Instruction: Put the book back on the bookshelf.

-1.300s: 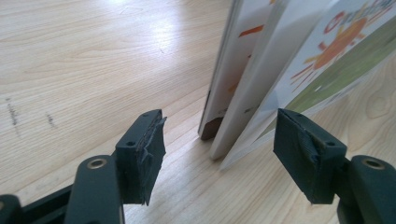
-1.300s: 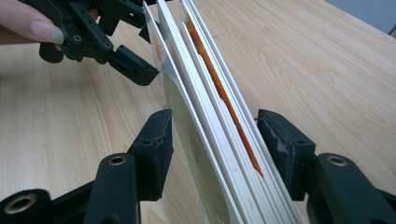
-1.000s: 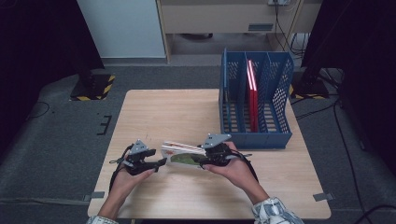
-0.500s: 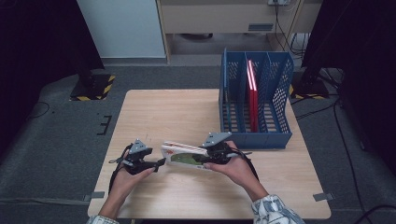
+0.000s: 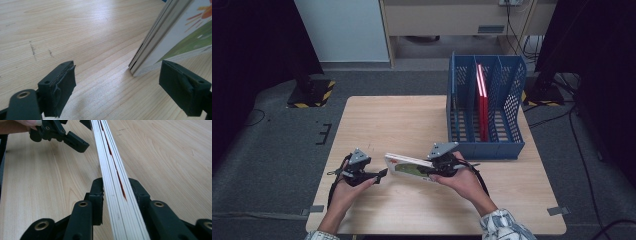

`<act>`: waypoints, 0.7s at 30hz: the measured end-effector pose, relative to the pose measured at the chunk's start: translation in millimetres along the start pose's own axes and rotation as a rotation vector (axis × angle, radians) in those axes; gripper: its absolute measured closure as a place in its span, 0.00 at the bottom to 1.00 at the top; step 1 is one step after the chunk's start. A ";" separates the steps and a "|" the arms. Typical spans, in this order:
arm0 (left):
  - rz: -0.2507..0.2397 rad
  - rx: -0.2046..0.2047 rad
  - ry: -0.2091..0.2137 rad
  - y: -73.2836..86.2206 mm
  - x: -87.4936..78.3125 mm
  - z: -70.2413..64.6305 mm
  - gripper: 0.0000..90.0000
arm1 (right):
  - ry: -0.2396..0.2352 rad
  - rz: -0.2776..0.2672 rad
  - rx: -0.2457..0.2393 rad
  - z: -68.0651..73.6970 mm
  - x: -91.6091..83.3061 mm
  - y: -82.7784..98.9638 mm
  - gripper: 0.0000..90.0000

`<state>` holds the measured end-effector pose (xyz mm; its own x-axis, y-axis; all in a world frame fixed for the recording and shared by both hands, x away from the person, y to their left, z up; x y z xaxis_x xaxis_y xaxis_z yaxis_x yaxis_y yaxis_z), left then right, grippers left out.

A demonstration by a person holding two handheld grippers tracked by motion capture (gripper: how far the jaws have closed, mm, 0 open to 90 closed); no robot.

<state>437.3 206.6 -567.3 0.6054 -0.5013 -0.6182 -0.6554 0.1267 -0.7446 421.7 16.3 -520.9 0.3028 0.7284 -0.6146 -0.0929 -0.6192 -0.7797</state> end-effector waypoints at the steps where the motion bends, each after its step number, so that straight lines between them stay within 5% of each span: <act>1: 0.000 0.000 0.000 0.0 0.0 0.0 0.14 | 0.000 0.000 0.000 0.0 0.0 0.0 0.77; 21: 0.011 0.004 -0.077 1.7 -1.8 16.2 0.12 | 0.061 -0.018 0.015 -0.6 -2.0 -1.3 0.84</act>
<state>442.4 221.6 -571.6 0.6308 -0.4328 -0.6440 -0.6607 0.1356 -0.7383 421.8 15.4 -518.5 0.3615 0.7199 -0.5926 -0.1014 -0.6014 -0.7925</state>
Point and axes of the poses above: each handheld gripper's, and its own axes: x roughly forward along the jaws, y roughly out of its underside, z roughly to its left, the point moved 10 cm from there along x, roughly forward along the jaws, and after that the axes turned 12 degrees about -x, right-handed, at the moved point
